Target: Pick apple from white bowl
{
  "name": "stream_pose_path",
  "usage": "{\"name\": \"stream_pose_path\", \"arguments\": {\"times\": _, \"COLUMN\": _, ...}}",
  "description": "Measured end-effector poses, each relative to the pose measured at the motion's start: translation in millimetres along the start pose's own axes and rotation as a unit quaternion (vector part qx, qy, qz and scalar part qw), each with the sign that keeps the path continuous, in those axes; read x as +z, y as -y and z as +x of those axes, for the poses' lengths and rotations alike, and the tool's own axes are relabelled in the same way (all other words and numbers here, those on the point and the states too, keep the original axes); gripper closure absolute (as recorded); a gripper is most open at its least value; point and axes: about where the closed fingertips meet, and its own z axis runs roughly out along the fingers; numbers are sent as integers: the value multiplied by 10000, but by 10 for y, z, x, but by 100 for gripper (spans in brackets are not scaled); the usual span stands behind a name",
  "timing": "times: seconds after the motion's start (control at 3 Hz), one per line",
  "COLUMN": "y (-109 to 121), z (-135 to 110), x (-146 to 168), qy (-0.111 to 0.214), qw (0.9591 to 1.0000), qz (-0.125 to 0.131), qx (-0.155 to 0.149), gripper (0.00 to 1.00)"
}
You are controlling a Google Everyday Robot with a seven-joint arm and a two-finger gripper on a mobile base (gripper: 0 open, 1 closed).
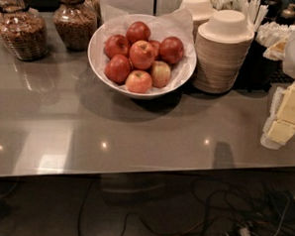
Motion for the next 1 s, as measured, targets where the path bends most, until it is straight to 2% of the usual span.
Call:
{"name": "stream_pose_path", "arguments": {"times": 0.33, "y": 1, "z": -1, "x": 0, "qy": 2, "qw": 10000, "qz": 2, "qx": 0, "gripper": 0}}
{"name": "stream_pose_path", "arguments": {"times": 0.67, "y": 37, "z": -46, "x": 9, "qy": 137, "qw": 9999, "qz": 82, "qx": 25, "gripper": 0}}
{"name": "stream_pose_path", "arguments": {"times": 1.0, "y": 173, "z": -166, "x": 123, "qy": 604, "qw": 9972, "qz": 289, "qx": 340, "gripper": 0}}
